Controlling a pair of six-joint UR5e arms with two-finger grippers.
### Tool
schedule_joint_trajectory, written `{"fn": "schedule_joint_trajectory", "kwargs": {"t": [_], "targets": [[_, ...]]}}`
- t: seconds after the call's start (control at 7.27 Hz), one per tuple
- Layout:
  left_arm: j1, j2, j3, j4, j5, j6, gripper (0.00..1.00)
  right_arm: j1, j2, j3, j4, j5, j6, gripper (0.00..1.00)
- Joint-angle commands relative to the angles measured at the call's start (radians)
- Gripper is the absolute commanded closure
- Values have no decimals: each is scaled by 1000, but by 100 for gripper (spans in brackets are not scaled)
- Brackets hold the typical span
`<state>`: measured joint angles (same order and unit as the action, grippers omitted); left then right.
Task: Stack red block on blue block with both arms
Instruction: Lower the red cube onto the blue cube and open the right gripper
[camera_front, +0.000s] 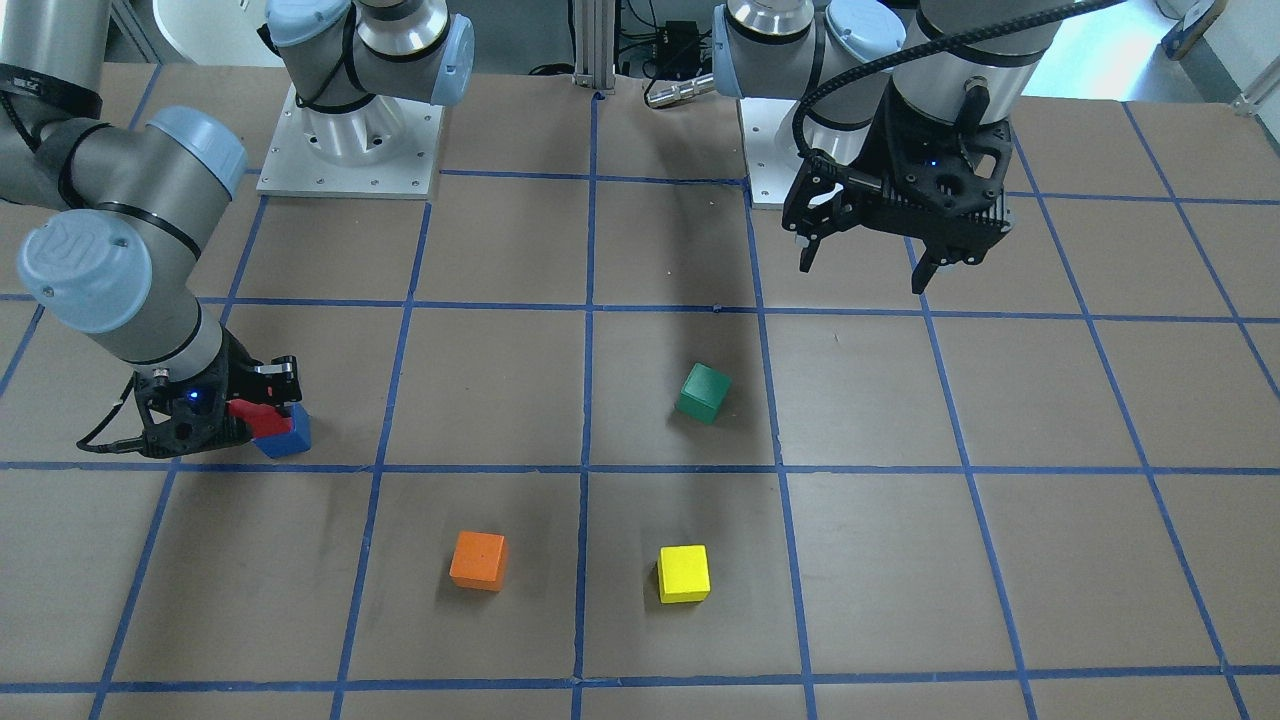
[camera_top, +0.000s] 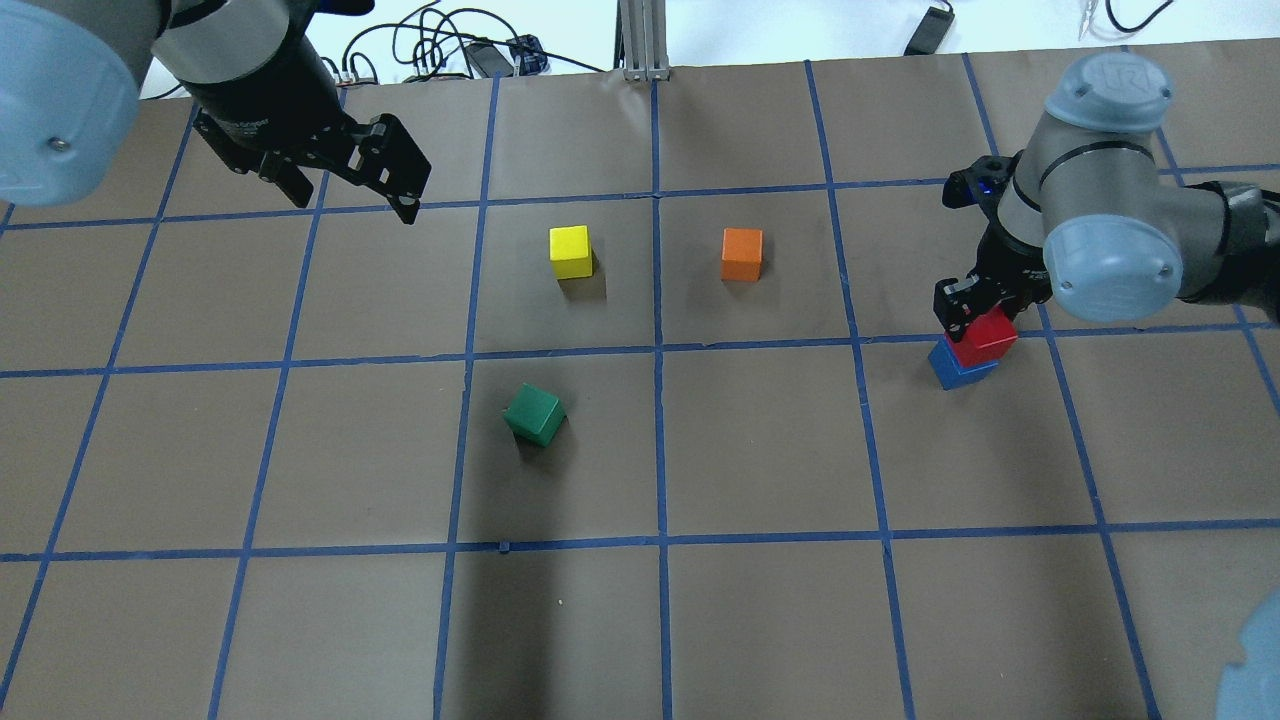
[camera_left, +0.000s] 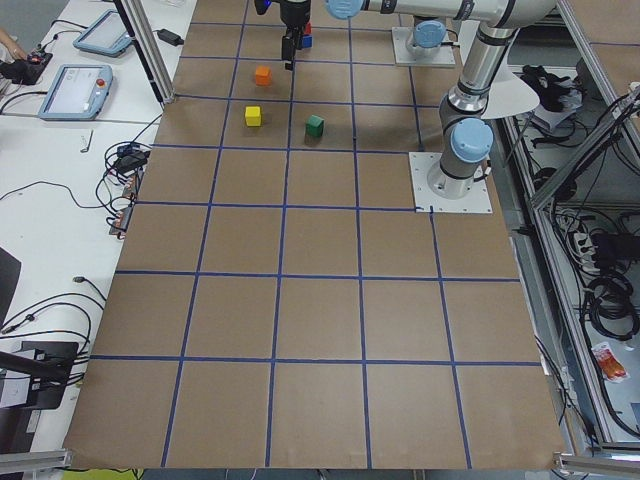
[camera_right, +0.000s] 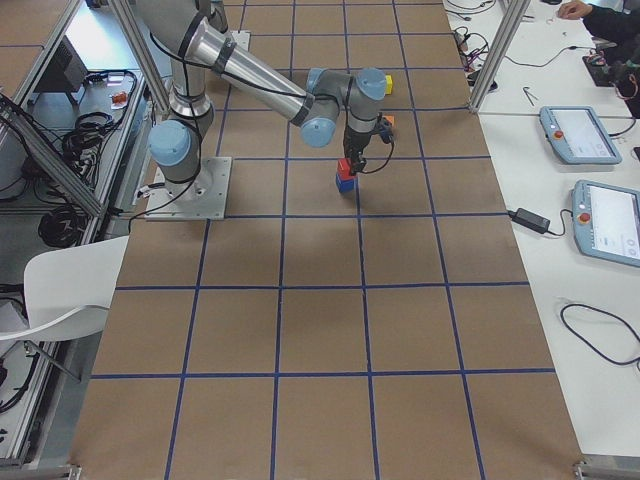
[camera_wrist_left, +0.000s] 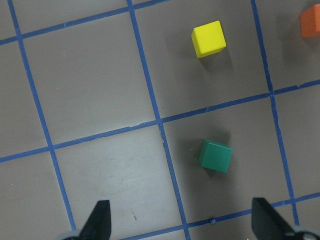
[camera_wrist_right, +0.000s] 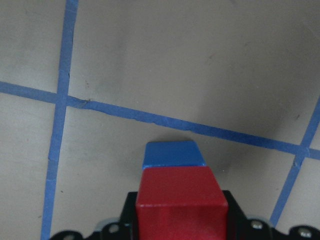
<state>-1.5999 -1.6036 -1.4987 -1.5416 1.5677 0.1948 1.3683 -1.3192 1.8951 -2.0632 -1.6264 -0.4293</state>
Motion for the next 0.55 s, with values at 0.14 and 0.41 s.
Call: {"fn": "schedule_joint_trajectory", "kwargs": {"t": [0.14,0.41], "targets": [[0,1,0,0,0,0,0,0,2,1,-2,-4,-2,49],[0,-1,0,0,0,0,0,0,5,1,-3,-3,0,25]]}}
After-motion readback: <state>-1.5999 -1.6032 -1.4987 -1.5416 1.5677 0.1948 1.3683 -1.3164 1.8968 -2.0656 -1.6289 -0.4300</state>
